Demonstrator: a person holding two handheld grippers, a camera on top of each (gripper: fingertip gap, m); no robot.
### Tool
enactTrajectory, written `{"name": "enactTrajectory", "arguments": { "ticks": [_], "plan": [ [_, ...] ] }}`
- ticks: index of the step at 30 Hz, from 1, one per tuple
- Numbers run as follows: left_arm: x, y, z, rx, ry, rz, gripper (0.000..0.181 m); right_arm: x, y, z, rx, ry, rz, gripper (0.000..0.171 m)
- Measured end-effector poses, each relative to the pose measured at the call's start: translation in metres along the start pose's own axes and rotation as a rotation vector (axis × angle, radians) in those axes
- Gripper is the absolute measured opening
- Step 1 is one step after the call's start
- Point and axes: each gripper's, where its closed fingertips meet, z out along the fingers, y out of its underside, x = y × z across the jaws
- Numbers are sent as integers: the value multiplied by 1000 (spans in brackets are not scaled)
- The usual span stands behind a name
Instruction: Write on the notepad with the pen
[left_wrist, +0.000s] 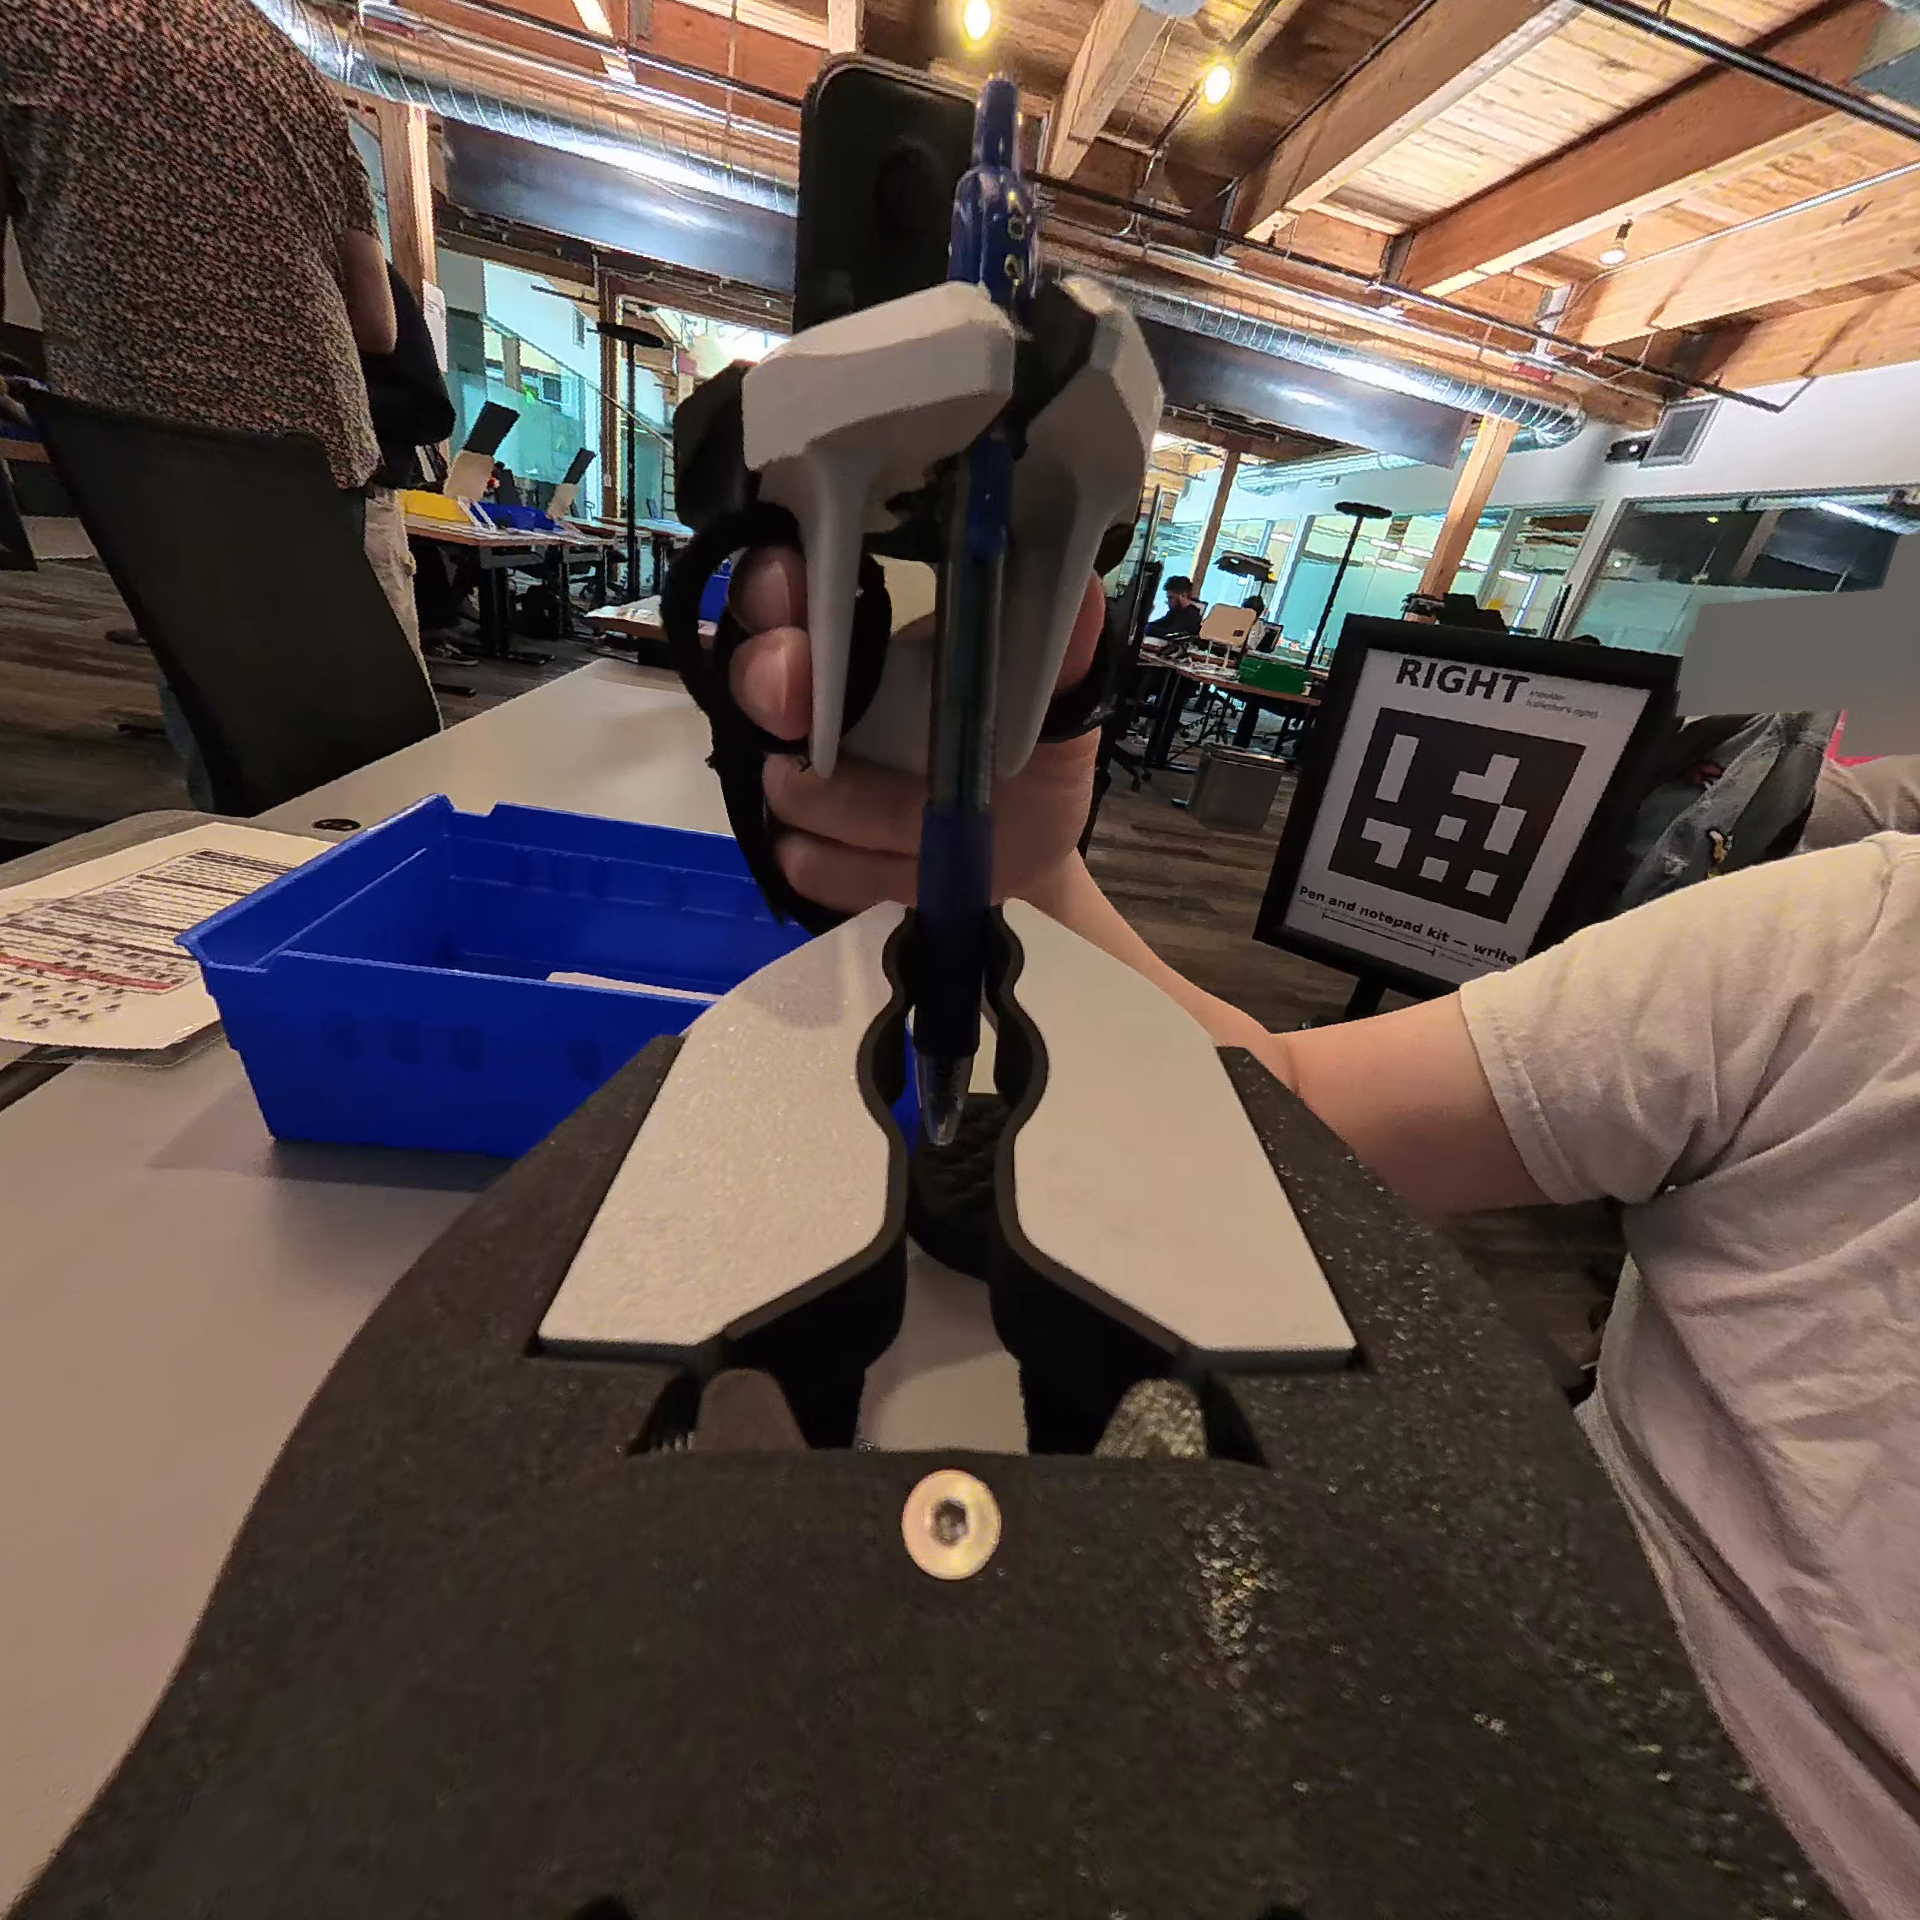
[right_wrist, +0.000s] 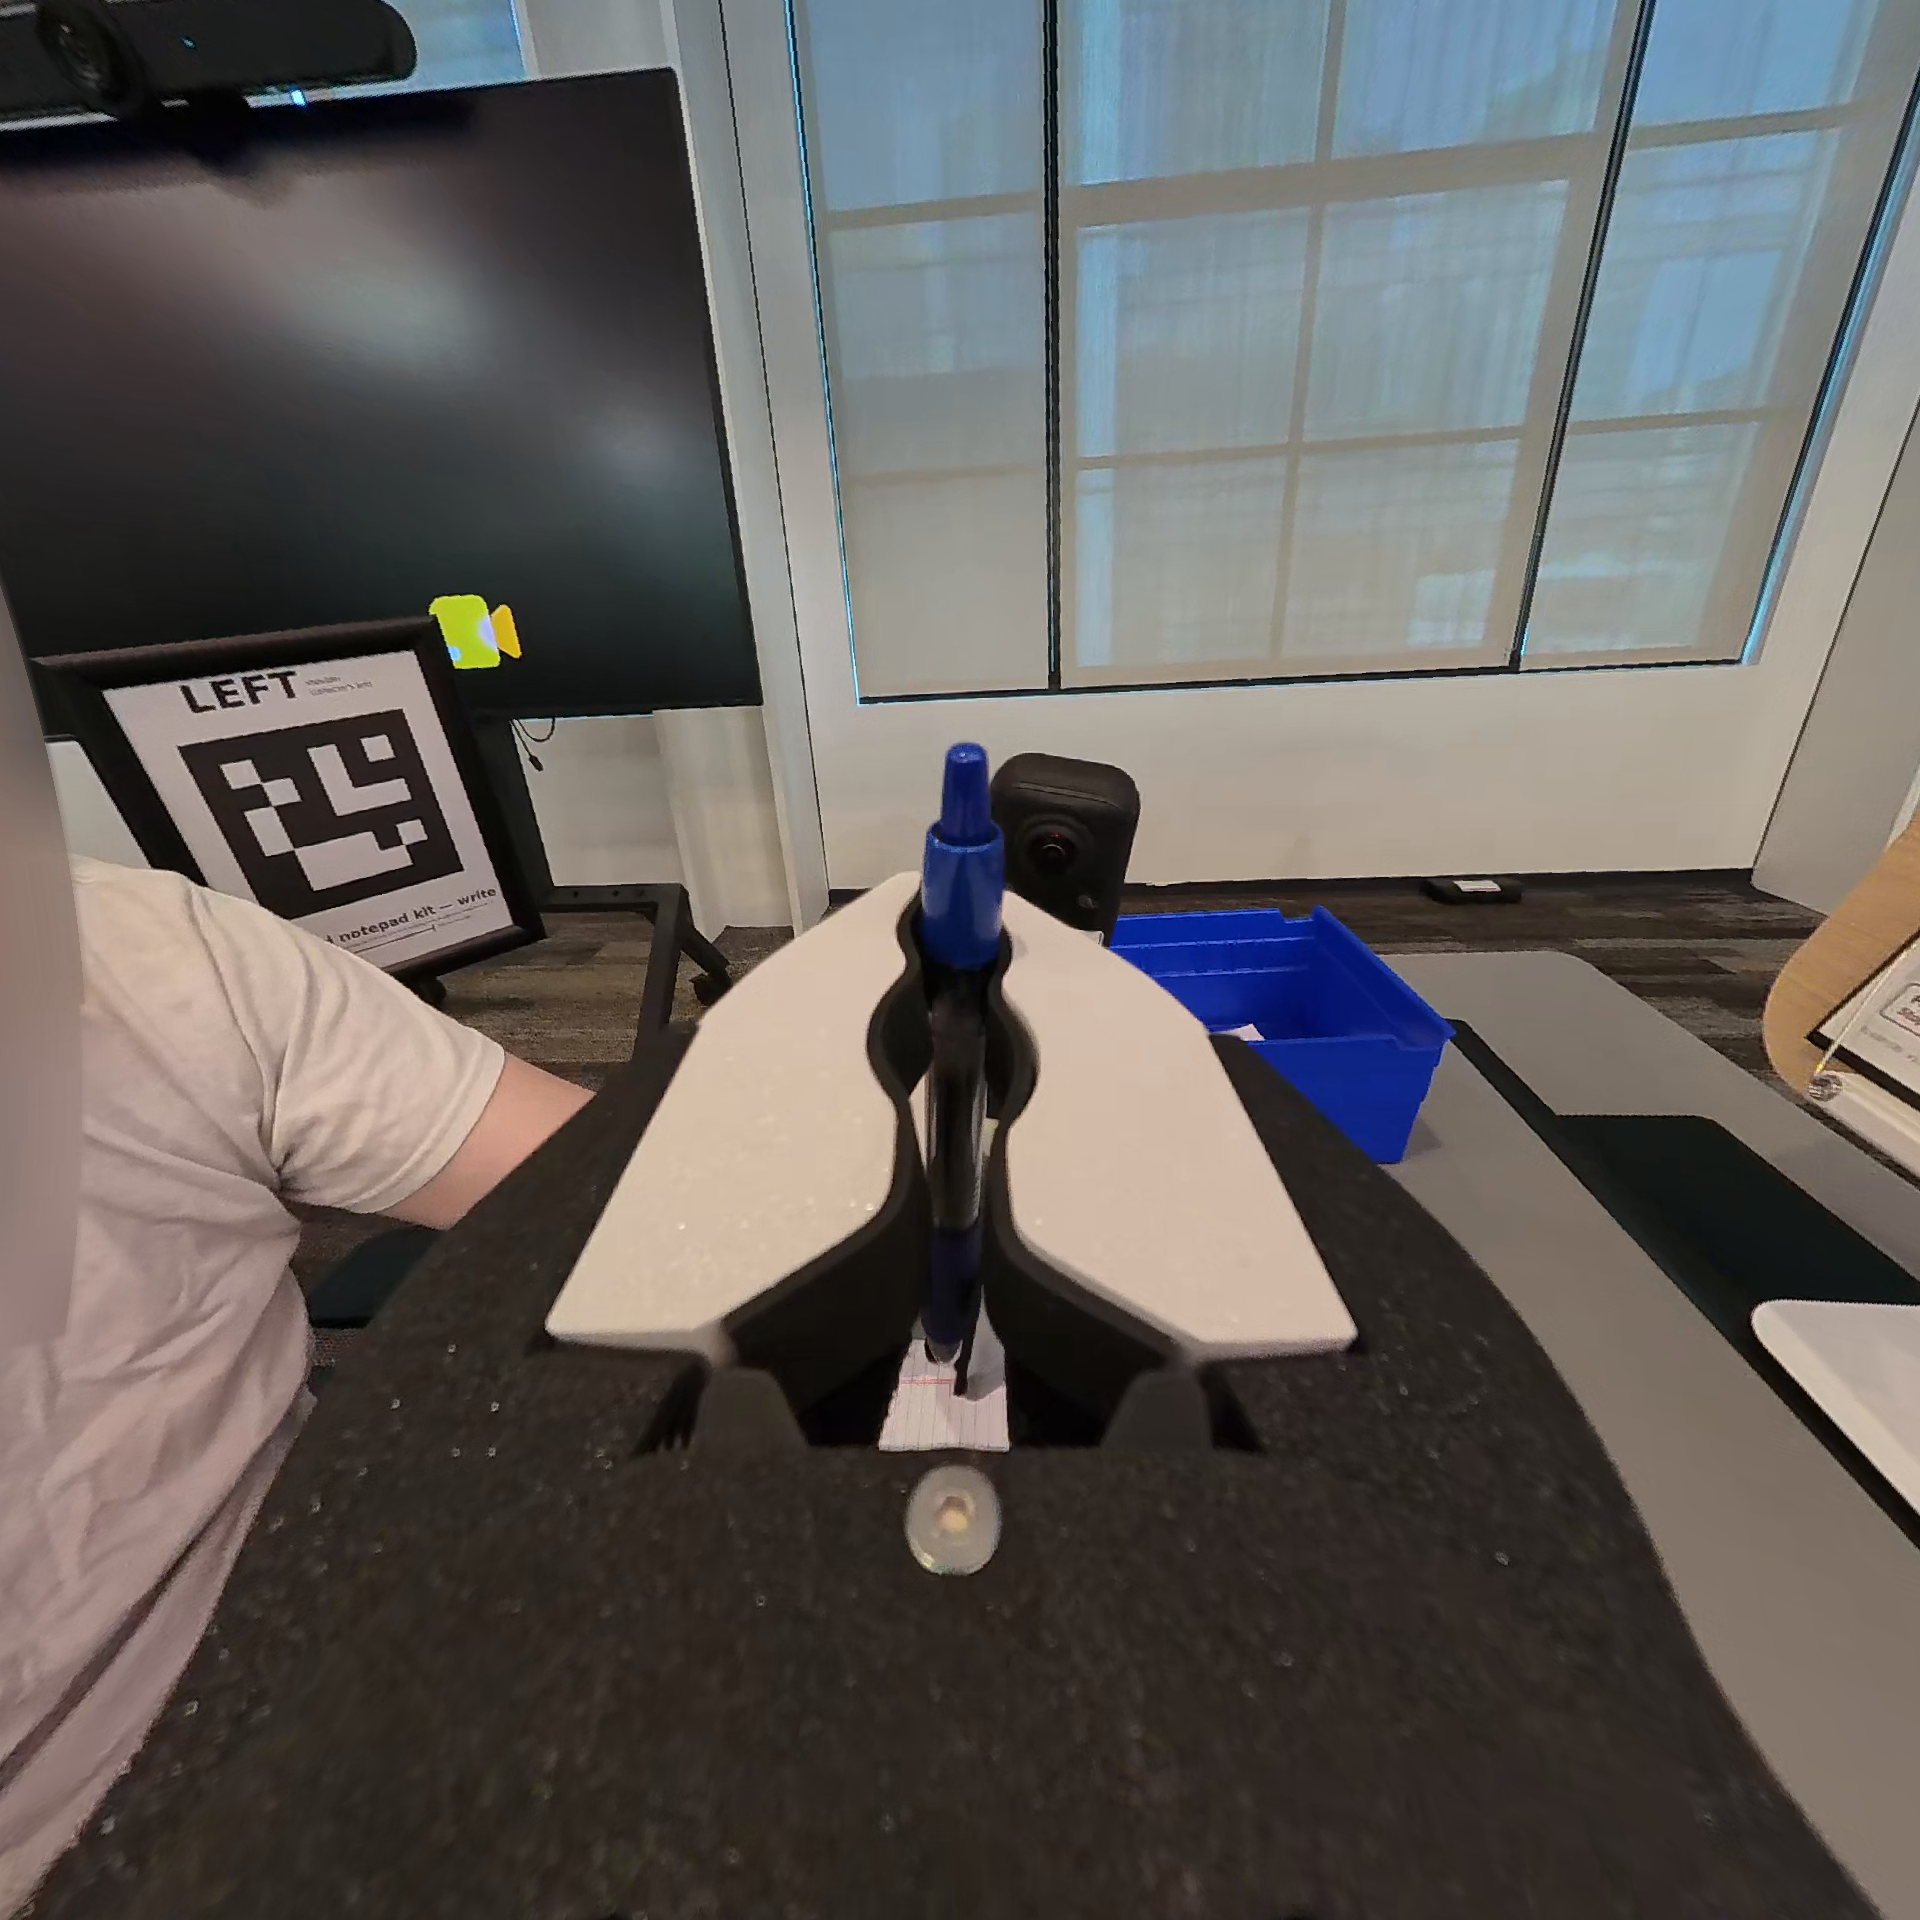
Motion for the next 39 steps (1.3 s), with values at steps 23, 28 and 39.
{"name": "enactTrajectory", "arguments": {
  "ticks": [23, 28, 39],
  "plan": [
    [5, -74, -76, 21, -342, 337, 0, 46, 109, 26, -403, 135, -99, 5],
    [-7, -61, -69, -9, -342, 306, 0, 41, 112, 34, -356, 86, -67, 5],
    [-25, -42, -60, -52, -362, 238, 0, 40, 115, 37, -368, 75, -37, 5]
  ]
}}
